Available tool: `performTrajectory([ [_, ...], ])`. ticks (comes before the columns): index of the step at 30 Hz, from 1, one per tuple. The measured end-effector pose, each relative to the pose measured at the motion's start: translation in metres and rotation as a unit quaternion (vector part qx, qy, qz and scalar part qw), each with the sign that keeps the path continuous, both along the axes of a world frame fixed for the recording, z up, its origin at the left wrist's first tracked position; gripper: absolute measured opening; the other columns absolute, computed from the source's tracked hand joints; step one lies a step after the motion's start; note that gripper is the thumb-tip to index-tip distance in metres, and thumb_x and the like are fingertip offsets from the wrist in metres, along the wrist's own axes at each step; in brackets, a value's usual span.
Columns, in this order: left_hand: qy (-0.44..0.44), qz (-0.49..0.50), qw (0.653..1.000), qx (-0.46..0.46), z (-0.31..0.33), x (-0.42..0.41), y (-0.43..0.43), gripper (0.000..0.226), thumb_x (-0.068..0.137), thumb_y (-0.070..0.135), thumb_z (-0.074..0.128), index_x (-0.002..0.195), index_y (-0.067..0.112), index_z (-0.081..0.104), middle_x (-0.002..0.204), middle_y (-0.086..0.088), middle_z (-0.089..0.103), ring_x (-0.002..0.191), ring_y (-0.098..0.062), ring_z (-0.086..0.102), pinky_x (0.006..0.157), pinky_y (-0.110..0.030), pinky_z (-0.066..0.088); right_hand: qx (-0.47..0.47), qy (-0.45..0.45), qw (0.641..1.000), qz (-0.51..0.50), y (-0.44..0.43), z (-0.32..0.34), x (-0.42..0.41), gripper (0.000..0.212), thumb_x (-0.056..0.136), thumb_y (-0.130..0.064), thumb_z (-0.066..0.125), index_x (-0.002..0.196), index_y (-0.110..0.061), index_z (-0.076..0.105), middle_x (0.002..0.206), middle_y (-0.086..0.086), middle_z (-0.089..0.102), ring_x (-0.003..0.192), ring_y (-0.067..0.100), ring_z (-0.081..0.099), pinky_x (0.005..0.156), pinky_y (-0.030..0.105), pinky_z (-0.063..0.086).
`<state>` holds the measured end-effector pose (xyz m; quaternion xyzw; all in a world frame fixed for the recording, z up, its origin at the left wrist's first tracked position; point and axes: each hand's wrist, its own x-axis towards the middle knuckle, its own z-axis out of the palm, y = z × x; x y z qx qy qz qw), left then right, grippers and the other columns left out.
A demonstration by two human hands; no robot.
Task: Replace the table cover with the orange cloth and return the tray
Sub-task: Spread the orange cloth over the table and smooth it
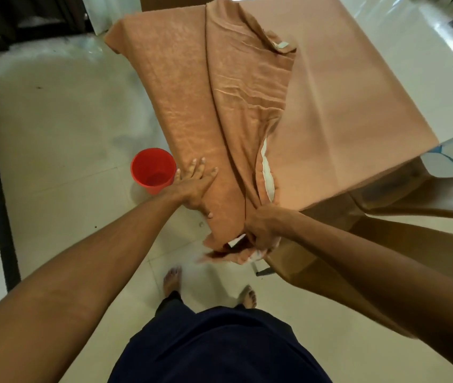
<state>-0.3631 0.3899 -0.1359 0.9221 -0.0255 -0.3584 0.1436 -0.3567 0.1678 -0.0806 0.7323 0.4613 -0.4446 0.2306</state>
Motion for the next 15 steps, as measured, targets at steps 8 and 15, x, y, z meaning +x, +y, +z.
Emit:
performTrajectory([
  [8,0.022,0.078,0.992,0.092,0.007,0.004,-0.034,0.137,0.068,0.036,0.088,0.155,0.032,-0.018,0.160,-0.011,-0.033,0.149,-0.034,-0.023,0.119,-0.058,-0.002,-0.138,-0.086,0.981,0.107,-0.118,0.013,0.082,0.019,0.099,-0.029,0.055,0.114,-0.026,0.065,0.095,-0.004,0.069,0.082,0.014,0.058,0.079,0.033,0.047],
  [15,0.007,0.127,0.970,0.207,0.007,0.009,-0.069,0.085,0.091,0.024,0.059,0.157,0.015,0.007,0.164,-0.020,0.001,0.152,-0.040,0.007,0.120,-0.058,0.013,-0.055,-0.255,0.958,-0.120,-0.245,0.059,0.178,0.020,0.094,-0.037,0.055,0.076,-0.030,0.061,0.075,-0.007,0.063,0.074,0.012,0.060,0.080,0.028,0.054],
])
